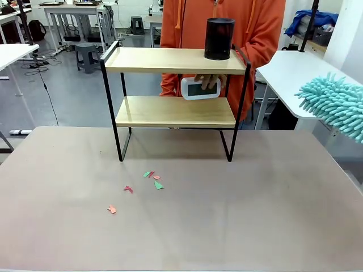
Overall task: Clean the shelf.
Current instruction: Hand the Duster back to the human.
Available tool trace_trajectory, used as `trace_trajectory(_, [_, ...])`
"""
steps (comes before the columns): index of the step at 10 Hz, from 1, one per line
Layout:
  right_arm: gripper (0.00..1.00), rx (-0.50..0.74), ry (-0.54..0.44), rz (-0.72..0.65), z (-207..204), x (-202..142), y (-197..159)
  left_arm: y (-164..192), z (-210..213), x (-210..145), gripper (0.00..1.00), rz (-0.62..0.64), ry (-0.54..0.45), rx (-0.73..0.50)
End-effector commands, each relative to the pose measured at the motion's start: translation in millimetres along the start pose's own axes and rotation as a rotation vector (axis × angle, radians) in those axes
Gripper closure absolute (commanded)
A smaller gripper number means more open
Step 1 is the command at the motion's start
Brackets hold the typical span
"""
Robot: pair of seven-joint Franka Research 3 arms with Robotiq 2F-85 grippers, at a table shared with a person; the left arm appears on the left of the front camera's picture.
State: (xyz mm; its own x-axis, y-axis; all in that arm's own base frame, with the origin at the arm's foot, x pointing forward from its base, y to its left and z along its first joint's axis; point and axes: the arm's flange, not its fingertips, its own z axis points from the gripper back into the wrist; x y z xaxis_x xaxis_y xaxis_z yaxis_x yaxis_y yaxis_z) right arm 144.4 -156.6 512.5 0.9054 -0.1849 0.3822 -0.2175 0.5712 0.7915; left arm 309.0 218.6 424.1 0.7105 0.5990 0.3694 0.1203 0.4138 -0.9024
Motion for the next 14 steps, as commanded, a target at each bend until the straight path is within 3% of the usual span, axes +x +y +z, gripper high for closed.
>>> trace_trajectory(1, [0.87, -0.031, -0.014, 0.107, 11, 25, 21, -33, -40, 2, 0.0, -0.101, 0.112, -0.022])
trace_trajectory(2, [0.87, -0.063, 0.027, 0.247, 24, 55, 53, -73, -87, -1, 0.0, -0.176, 0.253, -0.098])
trace_trajectory(4, [0.87, 0.001, 0.212, 0.567, 15, 95, 125, -129, -167, -36, 0.0, -0.299, 0.449, -0.16])
trace_trajectory(6, [0.87, 0.029, 0.481, 0.798, -42, 89, 179, -141, -212, -86, 0.0, -0.238, 0.606, -0.282])
trace_trajectory(7, [0.87, -0.039, 0.541, 0.839, -69, 76, 190, -142, -218, -101, 0.0, -0.184, 0.638, -0.282])
trace_trajectory(8, [0.87, -0.001, 0.369, 0.665, -26, 84, 184, -160, -213, -88, 0.0, -0.296, 0.58, -0.222])
trace_trajectory(9, [0.87, -0.001, 0.369, 0.665, -26, 84, 184, -160, -213, -88, 0.0, -0.296, 0.58, -0.222])
trace_trajectory(10, [0.87, -0.003, 0.496, 0.755, -62, 79, 206, -156, -231, -108, 0.0, -0.256, 0.64, -0.261])
trace_trajectory(11, [0.87, 0.011, 0.62, 0.76, -75, 91, 208, -157, -238, -121, 0.0, -0.245, 0.7, -0.378])
trace_trajectory(14, [0.87, 0.066, 0.915, 0.798, -132, 144, 228, -180, -280, -151, 0.0, -0.321, 0.79, -0.542])
